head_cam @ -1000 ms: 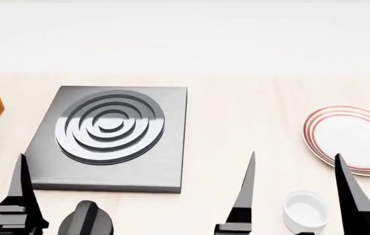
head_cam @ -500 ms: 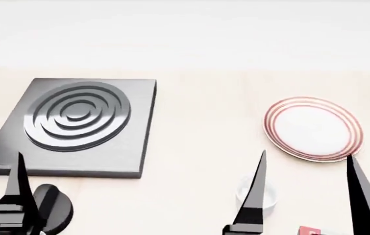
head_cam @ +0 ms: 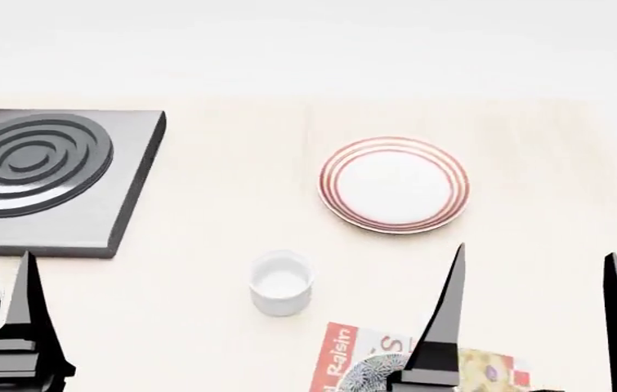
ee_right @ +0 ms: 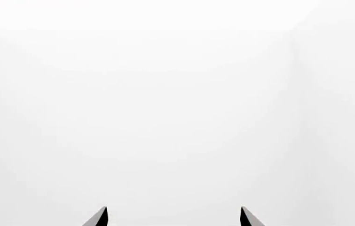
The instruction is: Pick the akita bowl on the cookies box and place it on the plate.
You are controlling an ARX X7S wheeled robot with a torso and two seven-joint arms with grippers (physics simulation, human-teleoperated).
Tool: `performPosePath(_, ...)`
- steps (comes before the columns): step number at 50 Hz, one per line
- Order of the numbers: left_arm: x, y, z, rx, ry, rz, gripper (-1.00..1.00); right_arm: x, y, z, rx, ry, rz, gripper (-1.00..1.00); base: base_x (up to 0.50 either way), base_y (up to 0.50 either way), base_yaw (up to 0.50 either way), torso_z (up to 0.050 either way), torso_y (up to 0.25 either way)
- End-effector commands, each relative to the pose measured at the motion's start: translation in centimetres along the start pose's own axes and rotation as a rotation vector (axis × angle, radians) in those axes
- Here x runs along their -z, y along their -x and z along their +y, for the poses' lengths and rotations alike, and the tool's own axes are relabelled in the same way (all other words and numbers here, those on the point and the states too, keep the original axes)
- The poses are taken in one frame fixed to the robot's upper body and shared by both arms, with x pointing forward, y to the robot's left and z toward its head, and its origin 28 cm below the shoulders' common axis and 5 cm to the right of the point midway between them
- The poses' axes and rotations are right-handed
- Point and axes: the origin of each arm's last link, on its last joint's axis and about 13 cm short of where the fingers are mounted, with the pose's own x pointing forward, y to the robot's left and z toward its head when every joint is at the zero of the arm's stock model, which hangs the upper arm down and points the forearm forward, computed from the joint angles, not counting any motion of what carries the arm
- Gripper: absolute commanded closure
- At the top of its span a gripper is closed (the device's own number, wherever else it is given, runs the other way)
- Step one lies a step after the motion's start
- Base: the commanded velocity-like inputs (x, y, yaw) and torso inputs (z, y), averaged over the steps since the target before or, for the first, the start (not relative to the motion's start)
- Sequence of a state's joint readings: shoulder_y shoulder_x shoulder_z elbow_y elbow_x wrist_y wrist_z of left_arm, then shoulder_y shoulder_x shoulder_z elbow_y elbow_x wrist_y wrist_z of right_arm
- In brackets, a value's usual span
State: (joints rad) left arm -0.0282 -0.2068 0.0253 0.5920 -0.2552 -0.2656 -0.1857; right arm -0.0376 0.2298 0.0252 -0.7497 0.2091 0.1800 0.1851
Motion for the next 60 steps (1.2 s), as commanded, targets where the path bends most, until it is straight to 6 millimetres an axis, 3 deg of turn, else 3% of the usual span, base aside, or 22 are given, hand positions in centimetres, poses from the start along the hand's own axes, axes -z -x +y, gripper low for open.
performPosePath(1, 0.08, 0.06, 0.04, -0.001, 0.0, 0.001, -1.0, -0.12, 0.07, -0.06, -0.003, 0.0, -0.012, -1.0, 0.0, -0.5, 0.0, 0.0, 0.0)
performPosePath(18, 0.14, 0.08, 0.09, -0.004, 0.002, 0.003, -1.0, -0.07, 0.25, 0.01, -0.024, -0.006, -0.027, -1.0, 0.01, -0.5, 0.0, 0.0, 0.0)
performPosePath(28, 0.2, 0.13, 0.09, -0.003, 0.003, 0.004, -1.0, 0.21, 0.24, 0.05, -0.006, 0.019, -0.034, -1.0, 0.37, -0.41, 0.0, 0.0, 0.0)
performPosePath(60, 0.01, 0.01, 0.07, -0.002, 0.001, 0.004, -1.0, 0.56, 0.44, 0.33, -0.006, 0.059, -0.06, -1.0, 0.04, 0.12, 0.0, 0.0, 0.0)
